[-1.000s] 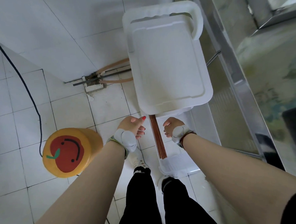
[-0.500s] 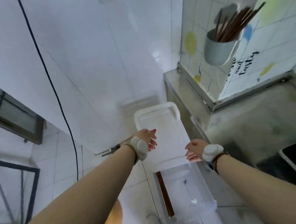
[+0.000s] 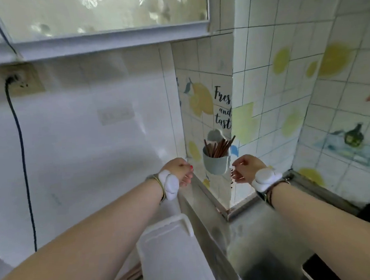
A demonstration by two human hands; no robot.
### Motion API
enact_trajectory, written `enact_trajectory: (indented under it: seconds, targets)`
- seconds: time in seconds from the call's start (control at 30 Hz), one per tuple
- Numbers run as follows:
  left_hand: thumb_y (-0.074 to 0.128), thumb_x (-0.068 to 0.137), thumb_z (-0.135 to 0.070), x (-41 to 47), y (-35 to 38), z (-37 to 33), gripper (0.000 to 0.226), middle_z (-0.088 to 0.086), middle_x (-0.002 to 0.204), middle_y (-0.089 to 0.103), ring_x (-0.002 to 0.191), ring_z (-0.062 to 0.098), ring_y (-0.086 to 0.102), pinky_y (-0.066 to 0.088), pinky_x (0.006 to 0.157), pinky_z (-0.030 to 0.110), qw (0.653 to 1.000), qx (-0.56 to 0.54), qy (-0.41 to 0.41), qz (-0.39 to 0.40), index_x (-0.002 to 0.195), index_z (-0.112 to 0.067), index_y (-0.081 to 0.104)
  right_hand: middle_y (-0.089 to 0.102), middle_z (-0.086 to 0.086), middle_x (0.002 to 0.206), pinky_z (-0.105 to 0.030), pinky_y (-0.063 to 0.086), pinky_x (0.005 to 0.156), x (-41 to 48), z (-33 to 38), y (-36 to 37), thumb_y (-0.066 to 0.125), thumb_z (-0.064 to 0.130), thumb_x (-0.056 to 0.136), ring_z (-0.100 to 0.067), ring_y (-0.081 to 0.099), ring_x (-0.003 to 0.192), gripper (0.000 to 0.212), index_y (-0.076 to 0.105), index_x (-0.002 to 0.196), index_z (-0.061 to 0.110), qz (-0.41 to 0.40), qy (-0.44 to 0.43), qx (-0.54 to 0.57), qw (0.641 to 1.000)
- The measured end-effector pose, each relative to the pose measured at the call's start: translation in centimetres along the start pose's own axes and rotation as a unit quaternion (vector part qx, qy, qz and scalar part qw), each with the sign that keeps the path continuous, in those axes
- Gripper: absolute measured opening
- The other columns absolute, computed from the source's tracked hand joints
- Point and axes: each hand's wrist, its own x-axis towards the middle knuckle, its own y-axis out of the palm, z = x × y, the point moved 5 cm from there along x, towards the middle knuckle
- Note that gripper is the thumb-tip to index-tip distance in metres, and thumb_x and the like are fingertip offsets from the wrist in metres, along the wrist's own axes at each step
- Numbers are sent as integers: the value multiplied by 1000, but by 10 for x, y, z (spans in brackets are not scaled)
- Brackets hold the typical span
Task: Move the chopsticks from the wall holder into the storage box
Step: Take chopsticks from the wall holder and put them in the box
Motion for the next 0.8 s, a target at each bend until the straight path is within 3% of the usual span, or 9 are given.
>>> enact_trajectory:
  seconds: [0.1, 0.2, 0.3, 0.4, 0.47, 0.57, 0.8]
  targets:
    - [44, 96, -9, 25, -5, -19, 20, 8, 71, 56, 58, 20, 54, 46, 60, 27, 999, 29, 23, 0, 77, -12, 50, 62, -15, 79, -47, 56, 78, 10, 24, -15, 49, -1, 88, -31, 60, 70, 20, 56, 78, 15, -54, -50, -41, 996]
    - [54, 91, -12, 46, -9, -43, 3, 13, 90, 61, 76, 27, 60, 53, 78, 39, 995, 76, 61, 6, 88, -12, 55, 62, -3, 82, -42, 55, 82, 21, 48, -23, 59, 7, 85, -26, 60, 75, 15, 57, 92, 20, -66, -80, -120, 987]
    - [61, 87, -18, 65, -7, -59, 35, 7, 121, 60, 109, 27, 61, 47, 85, 28, 972, 194, 126, 24, 121, -14, 54, 64, -4, 83, -44, 56, 82, 31, 56, -14, 61, 4, 84, -25, 61, 74, 24, 55, 105, 15, -52, -47, -133, 989]
    - [65, 85, -15, 75, 2, -63, 41, 4, 129, 61, 120, 19, 57, 45, 98, 26, 952, 222, 210, 32, 125, -15, 56, 66, -2, 83, -43, 56, 86, 36, 59, -2, 61, 6, 82, -26, 65, 81, 19, 57, 91, 22, -62, -52, -168, 982]
    - [66, 84, -14, 78, 7, -63, 34, 3, 124, 64, 117, 19, 59, 47, 101, 31, 944, 216, 247, 31, 118, -15, 61, 66, 1, 85, -35, 54, 86, 37, 58, 5, 63, 8, 81, -24, 65, 88, 18, 58, 88, 25, -83, -71, -190, 976]
    - [65, 84, -19, 84, 18, -65, 17, 3, 109, 69, 102, 22, 64, 52, 91, 35, 927, 242, 284, 47, 100, -16, 66, 64, 7, 84, -26, 50, 78, 38, 50, 11, 65, 11, 83, -19, 62, 86, 14, 64, 94, 20, -109, -77, -190, 973]
    - [60, 86, -30, 106, 22, -55, 20, 4, 101, 73, 95, 23, 67, 54, 87, 39, 929, 226, 289, 59, 98, -16, 67, 68, 4, 90, -30, 53, 80, 44, 49, 28, 66, 20, 81, -23, 68, 90, 23, 66, 101, 30, -119, -65, -225, 965]
